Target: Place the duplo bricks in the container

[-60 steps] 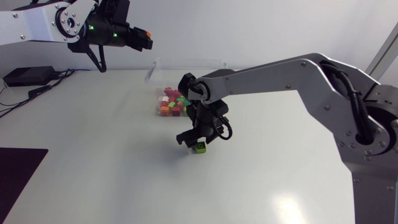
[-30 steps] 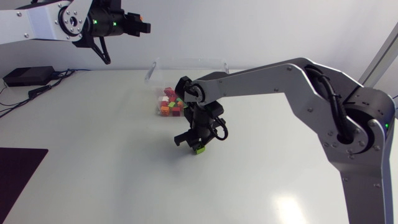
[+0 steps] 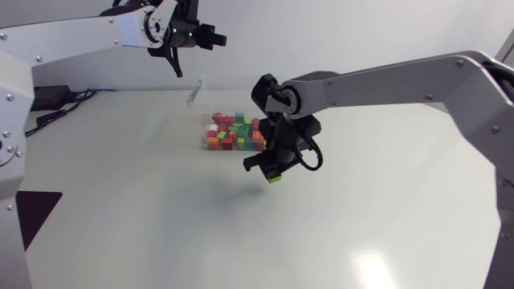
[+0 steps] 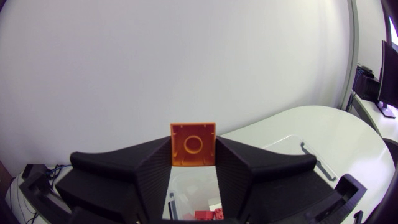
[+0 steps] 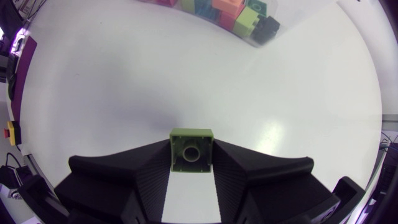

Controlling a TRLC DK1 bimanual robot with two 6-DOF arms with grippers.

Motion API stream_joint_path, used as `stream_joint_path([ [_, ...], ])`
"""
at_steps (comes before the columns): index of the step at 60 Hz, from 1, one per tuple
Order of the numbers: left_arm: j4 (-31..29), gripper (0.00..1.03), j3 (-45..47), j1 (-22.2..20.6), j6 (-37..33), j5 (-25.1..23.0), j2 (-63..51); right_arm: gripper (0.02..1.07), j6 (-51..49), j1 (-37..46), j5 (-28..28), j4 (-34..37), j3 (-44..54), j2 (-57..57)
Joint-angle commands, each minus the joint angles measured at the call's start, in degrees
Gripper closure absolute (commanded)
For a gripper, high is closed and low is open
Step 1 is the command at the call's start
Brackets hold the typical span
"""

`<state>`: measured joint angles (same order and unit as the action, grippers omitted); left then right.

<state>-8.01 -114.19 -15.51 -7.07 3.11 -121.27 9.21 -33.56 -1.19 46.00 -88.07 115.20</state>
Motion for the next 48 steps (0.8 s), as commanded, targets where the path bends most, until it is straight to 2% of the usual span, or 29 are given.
stream_joint_path([
  [1, -1.13, 0.74, -4.29, -0.22, 1.62, 0.31, -4.41, 0.82, -0.16, 0.69, 0.4, -0.56, 2.82, -3.31],
  [10, -7.28, 0.74, -13.51, -0.31, 2.06, 0.31, -11.35, 0.82, -0.42, 2.01, 0.49, -0.82, 4.66, -7.97],
  [17, -8.86, 0.72, -14.39, -0.4, 2.06, 0.23, -13.2, 0.82, -0.69, 2.89, 0.66, -0.91, 5.19, -11.57],
  [26, -9.39, 0.69, -12.02, -1.1, 2.06, 0.14, -12.85, 0.82, -1.48, 4.65, 0.58, -0.56, 4.58, -14.39],
  [48, -8.78, 0.69, 1.08, -3.92, 2.24, 0.05, -3.88, 0.82, -2.36, 6.93, 0.49, 0.06, 5.28, -18.61],
])
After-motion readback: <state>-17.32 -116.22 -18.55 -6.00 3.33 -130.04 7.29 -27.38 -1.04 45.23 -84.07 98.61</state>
